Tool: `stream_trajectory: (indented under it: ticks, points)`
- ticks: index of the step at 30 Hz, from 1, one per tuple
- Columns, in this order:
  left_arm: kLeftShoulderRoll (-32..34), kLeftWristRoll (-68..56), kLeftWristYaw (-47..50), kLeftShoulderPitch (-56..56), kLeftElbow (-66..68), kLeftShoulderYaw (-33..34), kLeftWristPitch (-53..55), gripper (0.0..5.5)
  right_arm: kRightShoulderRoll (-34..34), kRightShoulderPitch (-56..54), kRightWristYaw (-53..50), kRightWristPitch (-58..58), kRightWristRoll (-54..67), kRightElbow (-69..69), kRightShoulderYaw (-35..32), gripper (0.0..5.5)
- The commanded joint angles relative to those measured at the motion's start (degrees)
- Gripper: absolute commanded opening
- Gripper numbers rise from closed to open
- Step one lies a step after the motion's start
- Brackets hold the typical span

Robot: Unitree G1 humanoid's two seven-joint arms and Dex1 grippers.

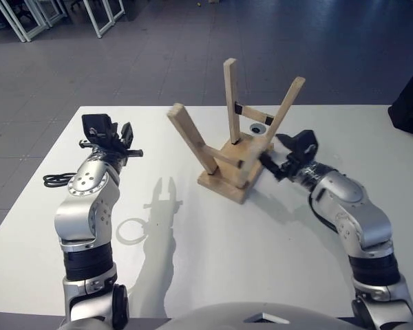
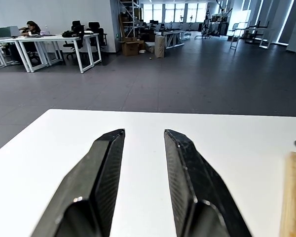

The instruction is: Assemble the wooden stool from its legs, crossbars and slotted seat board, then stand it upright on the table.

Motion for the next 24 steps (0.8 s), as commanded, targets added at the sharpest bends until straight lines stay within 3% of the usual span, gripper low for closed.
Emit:
stream_trajectory:
  ticks: [1, 13, 15, 18, 21, 24]
  points:
    - [4.3, 1.3, -1.7, -2.9, 3.7, 3.2, -2.4, 1.45, 1.0, -1.8, 0.8, 6.5, 5.0, -6.3, 1.9, 3.6]
    - [5.6, -3.0, -9.4, -3.1, 4.3, 3.8, -4.5, 1.45, -3.2, -4.9, 3.9, 7.1, 4.9, -1.6, -1.6, 3.6]
    - [9.8, -5.1, -18.5, -1.4, 4.1, 2.4, -5.9, 1.45, -5.1, -4.6, 5.4, 7.5, 5.2, -1.3, -2.3, 3.6]
    - [18.4, -9.6, -35.5, 1.3, 5.0, 2.9, -7.0, 1.45, -13.2, -3.0, 13.7, 10.6, 8.5, -1.7, -3.1, 3.6]
    - [27.6, -13.3, -50.7, 2.7, 9.4, 3.4, -5.1, 1.93, -21.5, -2.3, 23.2, 14.2, 14.4, -1.7, -6.6, 3.58]
    - [30.6, -16.9, -60.0, 0.3, 14.3, 1.6, -3.8, 2.42, -28.4, -2.3, 30.5, 15.3, 17.5, -0.9, -9.1, 3.58]
